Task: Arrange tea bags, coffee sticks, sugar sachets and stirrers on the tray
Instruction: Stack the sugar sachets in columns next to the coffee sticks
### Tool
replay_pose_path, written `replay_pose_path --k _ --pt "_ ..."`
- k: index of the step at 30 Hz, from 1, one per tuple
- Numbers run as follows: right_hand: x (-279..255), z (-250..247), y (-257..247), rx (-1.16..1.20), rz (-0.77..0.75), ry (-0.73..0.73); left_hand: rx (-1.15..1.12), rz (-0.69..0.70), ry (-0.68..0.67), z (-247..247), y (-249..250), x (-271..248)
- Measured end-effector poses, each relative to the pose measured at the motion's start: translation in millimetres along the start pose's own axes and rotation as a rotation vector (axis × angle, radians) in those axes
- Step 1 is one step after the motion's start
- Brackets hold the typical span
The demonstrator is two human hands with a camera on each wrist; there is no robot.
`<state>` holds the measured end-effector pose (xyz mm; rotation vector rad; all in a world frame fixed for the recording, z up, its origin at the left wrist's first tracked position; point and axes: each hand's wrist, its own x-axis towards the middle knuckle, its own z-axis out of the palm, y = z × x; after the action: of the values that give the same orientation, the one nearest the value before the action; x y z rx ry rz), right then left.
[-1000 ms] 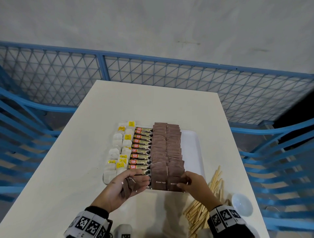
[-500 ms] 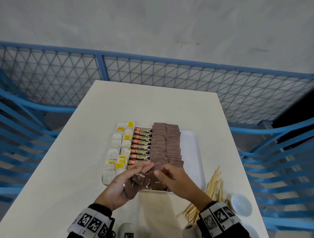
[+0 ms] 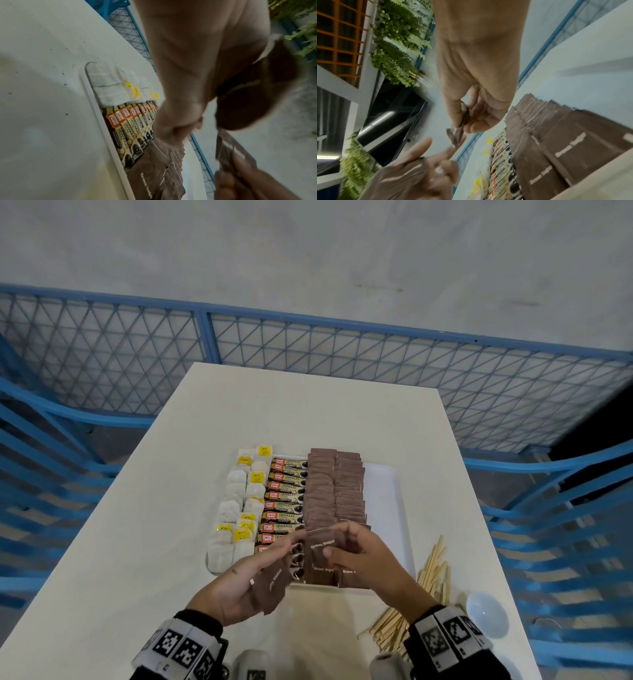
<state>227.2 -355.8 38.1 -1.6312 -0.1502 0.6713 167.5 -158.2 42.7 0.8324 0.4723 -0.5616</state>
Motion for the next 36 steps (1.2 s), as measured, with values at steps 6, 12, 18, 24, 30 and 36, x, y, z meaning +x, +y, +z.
replay_pose_path --k 6,12,18,24,30,36 --pt "-5 -21 12 0.099 0.064 0.130 0.162 0.011 0.003 -3 -3 4" --pt "-9 -37 25 0.216 0.098 0.226 0.343 0.115 0.016 -8 -4 9" --pt "-5 -52 46 -0.205 0.084 0.291 0.487 0.238 0.203 -23 -12 26" --pt "1 -41 58 -0.609 0.043 0.138 0.698 0.345 0.288 -14 -27 45" --pt "5 -37 59 -0.868 -0.033 0.048 1.252 0.414 0.307 -4 -36 67" --pt "4 -38 64 -0.969 -0.129 0.083 1.644 0.530 0.353 1 -40 79"
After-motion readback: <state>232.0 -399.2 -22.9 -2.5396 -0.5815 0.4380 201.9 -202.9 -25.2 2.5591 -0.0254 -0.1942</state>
